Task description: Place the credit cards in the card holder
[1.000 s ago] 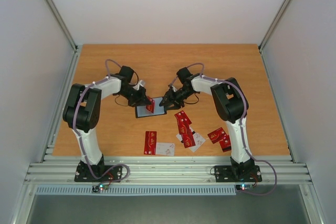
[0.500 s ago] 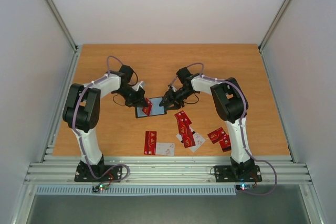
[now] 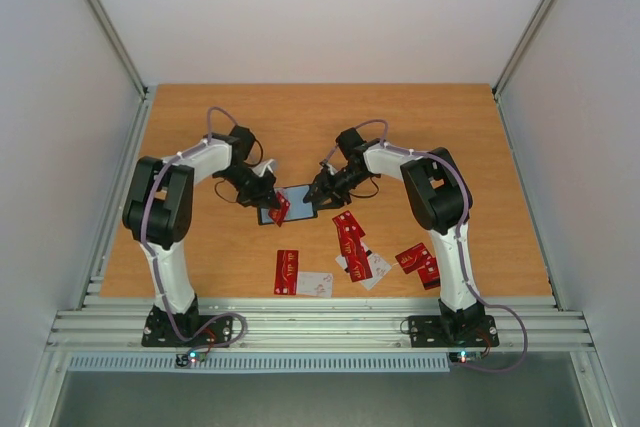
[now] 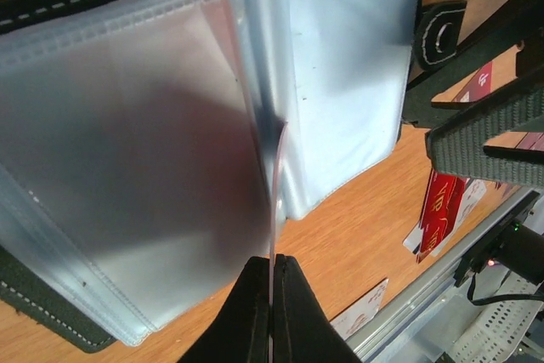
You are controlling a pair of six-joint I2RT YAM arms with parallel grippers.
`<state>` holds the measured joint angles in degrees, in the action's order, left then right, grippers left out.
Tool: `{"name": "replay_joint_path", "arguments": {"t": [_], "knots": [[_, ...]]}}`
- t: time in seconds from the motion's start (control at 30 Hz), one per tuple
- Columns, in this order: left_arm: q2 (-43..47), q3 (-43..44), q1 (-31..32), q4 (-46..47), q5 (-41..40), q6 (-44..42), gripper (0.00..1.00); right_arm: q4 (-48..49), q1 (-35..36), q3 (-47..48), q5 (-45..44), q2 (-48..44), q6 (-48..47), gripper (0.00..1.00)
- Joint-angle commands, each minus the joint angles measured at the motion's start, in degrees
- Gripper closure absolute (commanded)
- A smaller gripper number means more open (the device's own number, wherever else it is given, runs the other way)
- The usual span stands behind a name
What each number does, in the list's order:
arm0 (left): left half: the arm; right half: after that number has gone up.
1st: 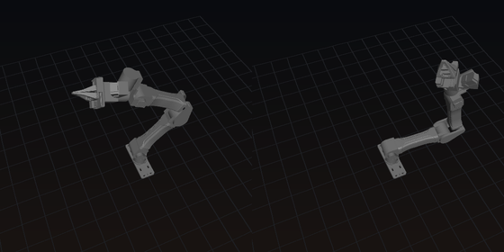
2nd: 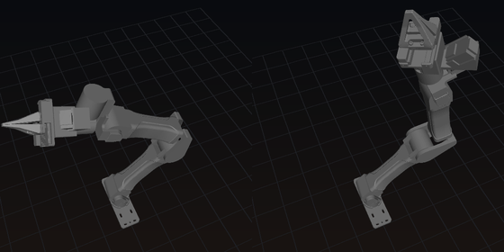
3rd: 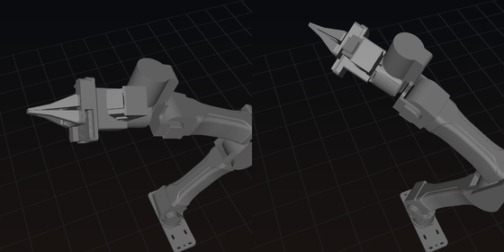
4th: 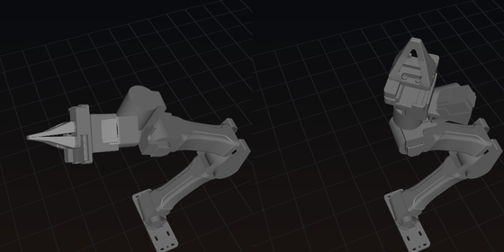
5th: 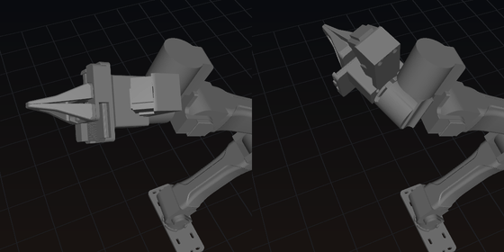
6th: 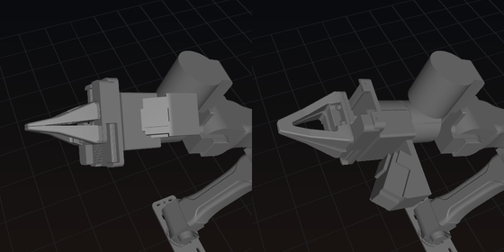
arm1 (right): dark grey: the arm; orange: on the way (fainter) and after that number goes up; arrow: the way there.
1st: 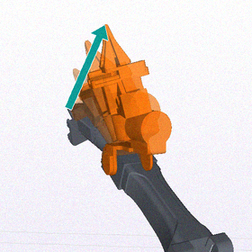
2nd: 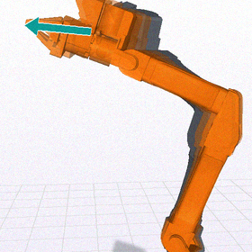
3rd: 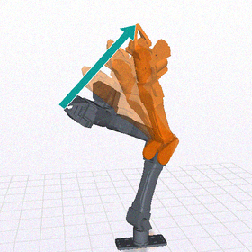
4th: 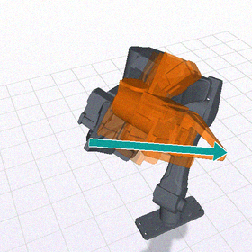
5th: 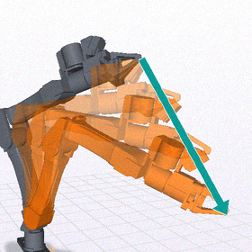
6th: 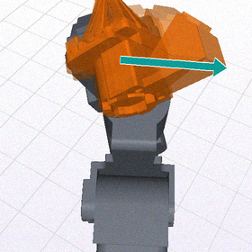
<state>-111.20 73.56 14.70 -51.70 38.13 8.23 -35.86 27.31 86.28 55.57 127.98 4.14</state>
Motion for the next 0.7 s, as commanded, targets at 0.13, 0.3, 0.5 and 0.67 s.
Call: {"name": "replay_joint_path", "arguments": {"t": [0.13, 0.3, 0.5, 0.67], "knots": [[-4.6, 2.2, 0.3, -0.5, 1.9, -1.8, 1.00, -0.6, 0.1, 1.0, -0.8, 1.9, -0.5, 0.58], [-5.1, 2.3, 0.5, 1.2, 2.5, -1.4, 1.00, -0.7, 0.1, 1.1, -0.9, 2.1, -0.4, 0.58], [-5.6, 2.0, 0.6, 3.8, 4.3, -0.7, 1.00, -1.4, 0.1, 1.9, -1.0, 2.7, -0.7, 0.58], [-5.9, 0.6, 0.5, 7.2, 6.3, -0.4, 1.00, -2.3, 0.2, 2.6, -1.1, 2.9, -1.1, 0.58]]}}
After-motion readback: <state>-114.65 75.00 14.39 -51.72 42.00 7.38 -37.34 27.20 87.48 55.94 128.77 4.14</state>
